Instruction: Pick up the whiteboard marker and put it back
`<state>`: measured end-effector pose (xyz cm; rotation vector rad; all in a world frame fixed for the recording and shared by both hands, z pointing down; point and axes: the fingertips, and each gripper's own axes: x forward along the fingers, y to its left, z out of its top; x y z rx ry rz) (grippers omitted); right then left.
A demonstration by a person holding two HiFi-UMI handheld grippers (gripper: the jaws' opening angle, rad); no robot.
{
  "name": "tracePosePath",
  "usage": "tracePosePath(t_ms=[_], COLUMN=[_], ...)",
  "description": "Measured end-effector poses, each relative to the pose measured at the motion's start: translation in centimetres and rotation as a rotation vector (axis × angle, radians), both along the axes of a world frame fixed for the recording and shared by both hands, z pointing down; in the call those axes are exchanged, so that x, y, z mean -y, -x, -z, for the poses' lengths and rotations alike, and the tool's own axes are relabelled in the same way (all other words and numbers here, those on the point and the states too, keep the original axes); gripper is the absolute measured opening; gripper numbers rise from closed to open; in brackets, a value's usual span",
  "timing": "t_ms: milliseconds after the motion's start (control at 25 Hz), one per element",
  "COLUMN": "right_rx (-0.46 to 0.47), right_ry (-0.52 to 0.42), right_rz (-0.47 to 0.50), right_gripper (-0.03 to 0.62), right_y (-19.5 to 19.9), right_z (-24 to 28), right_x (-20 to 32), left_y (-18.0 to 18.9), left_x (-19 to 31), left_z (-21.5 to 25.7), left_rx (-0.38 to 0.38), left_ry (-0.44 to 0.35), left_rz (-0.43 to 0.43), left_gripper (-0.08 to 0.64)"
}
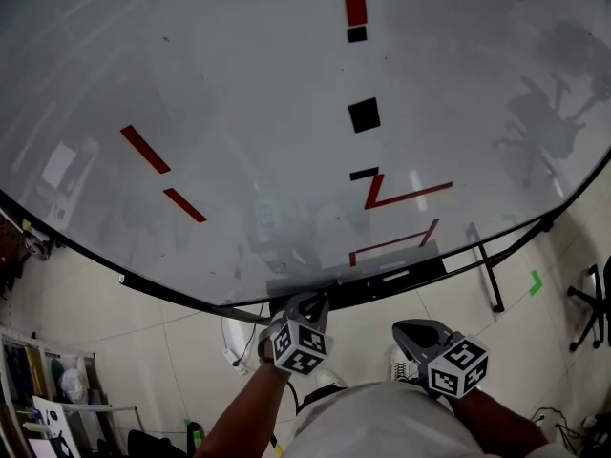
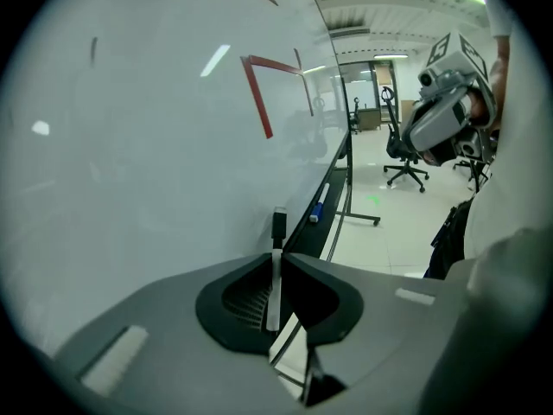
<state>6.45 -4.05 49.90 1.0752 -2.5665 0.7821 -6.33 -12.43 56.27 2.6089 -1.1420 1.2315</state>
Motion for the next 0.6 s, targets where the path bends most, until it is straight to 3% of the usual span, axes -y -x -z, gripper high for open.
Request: tracePosePath(t_ms=[200,320,440,600], right_rx=[0.002,0.003,0.007,0.012], right_ry=[0.001,0.01,0.021,0.035], right_rz=[0.039,0.058,0.074,0.091], right_gripper=[0.002,0.002,0.002,0.002], right_y=[0.9,1.2,1.7,2.1], right_z=[0.1,0.1,-0.1,-0.4], right_x=[-0.3,-0.4,-0.4,-0.5], left_y=[0.3,0.4,0.6,0.9], left_x=[-0.4,-1.2,-2.6,-4.1], left_z=[1.5,3.1,4.1,3.6], left_rx=[-0.123,-0.276,-0.461,-0.552], left_ry=[0.026,0.06,0.142,0.191], left_rz=[0.068,0.131,0.205,0.255], left_gripper=[0.051,0.051,0.051,0.051])
